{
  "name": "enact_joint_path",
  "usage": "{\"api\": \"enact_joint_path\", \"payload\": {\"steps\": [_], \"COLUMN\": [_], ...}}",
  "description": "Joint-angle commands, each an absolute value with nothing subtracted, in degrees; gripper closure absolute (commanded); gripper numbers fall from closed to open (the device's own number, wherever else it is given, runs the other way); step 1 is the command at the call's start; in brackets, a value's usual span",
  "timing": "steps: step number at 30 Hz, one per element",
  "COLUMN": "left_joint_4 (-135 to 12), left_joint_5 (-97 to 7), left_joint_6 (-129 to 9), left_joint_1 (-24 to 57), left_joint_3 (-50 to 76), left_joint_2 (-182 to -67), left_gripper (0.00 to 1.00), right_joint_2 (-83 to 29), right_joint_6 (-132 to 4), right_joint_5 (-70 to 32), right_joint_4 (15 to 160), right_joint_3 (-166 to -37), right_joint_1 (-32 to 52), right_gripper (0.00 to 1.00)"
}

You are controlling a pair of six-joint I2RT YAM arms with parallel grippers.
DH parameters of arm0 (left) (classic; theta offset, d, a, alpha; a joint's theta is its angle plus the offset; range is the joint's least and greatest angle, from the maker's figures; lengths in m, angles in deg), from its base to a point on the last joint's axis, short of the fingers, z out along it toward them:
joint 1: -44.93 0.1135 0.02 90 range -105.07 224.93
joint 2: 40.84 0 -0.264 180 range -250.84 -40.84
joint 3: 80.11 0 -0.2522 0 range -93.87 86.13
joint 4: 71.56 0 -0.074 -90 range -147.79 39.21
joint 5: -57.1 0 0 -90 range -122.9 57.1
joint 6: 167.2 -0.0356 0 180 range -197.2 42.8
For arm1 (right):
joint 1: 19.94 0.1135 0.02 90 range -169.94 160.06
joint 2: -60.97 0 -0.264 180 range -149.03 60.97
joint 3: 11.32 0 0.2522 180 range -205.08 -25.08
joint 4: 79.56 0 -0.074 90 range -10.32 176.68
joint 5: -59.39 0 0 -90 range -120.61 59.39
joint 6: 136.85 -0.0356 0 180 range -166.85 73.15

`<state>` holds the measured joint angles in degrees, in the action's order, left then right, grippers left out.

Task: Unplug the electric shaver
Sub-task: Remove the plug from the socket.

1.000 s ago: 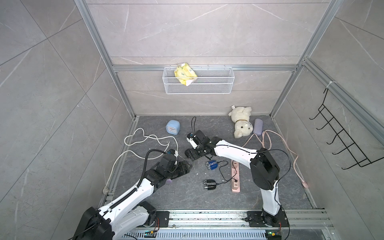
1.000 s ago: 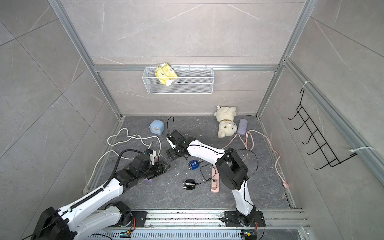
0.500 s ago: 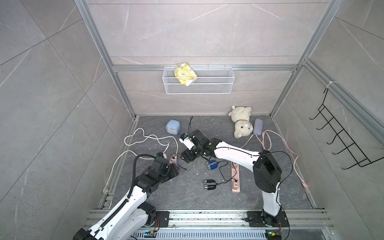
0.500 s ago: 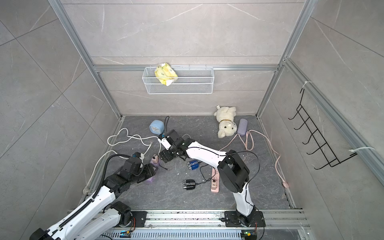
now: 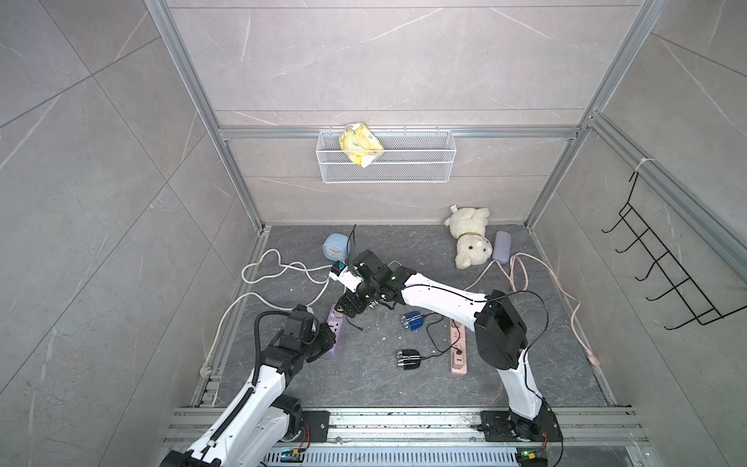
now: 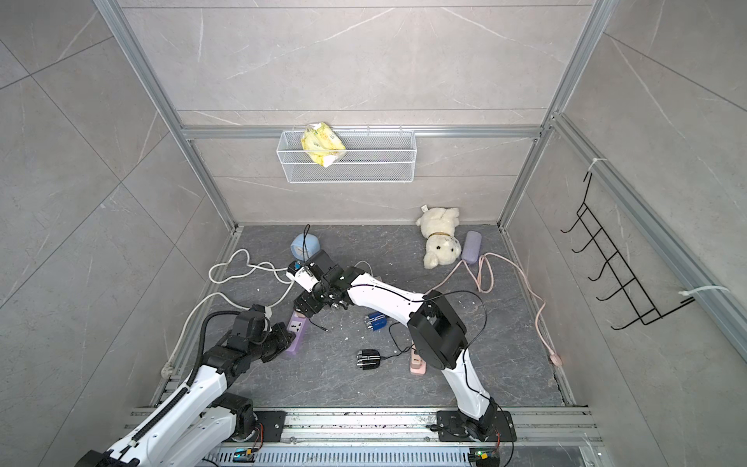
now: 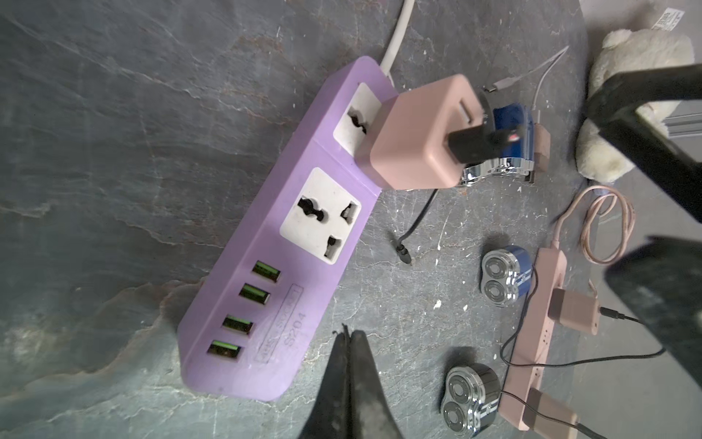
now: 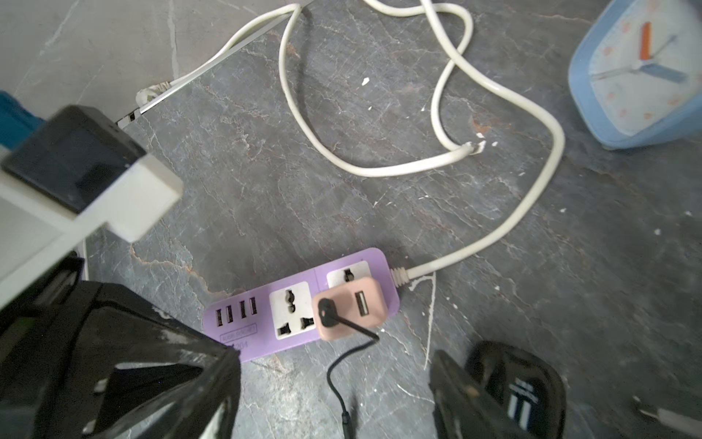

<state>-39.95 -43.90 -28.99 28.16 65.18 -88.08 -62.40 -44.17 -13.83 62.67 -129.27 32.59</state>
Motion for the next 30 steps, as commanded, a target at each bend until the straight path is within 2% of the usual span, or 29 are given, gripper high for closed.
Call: {"api": "enact_joint_path", "payload": {"steps": [1, 12, 30], "left_joint_4": [-44.1, -44.2, -43.7], "left_joint_5": [-45.2, -45.6, -45.8], "left_joint_6": [-28.8, -27.1, -25.8], "left_joint_1": [28.6, 31.2, 32.1], "left_joint_3": [65.3, 68.1, 70.5], "left_joint_2": [-90.0, -91.6, -91.3], "left_gripper": [0.99, 1.0, 1.0], "right_joint_2": [-65.8, -72.0, -73.5], "right_joint_6": [-41.4, -37.5, -34.0], "right_joint_5": [-12.6, -12.7, -16.9], "right_joint_4": [59.7, 55.2, 54.0], "right_joint_3": [-133.3, -139.6, -140.4], "right_joint_1": [33.6, 33.7, 35.3], "right_gripper": [0.21, 0.22, 0.3]}}
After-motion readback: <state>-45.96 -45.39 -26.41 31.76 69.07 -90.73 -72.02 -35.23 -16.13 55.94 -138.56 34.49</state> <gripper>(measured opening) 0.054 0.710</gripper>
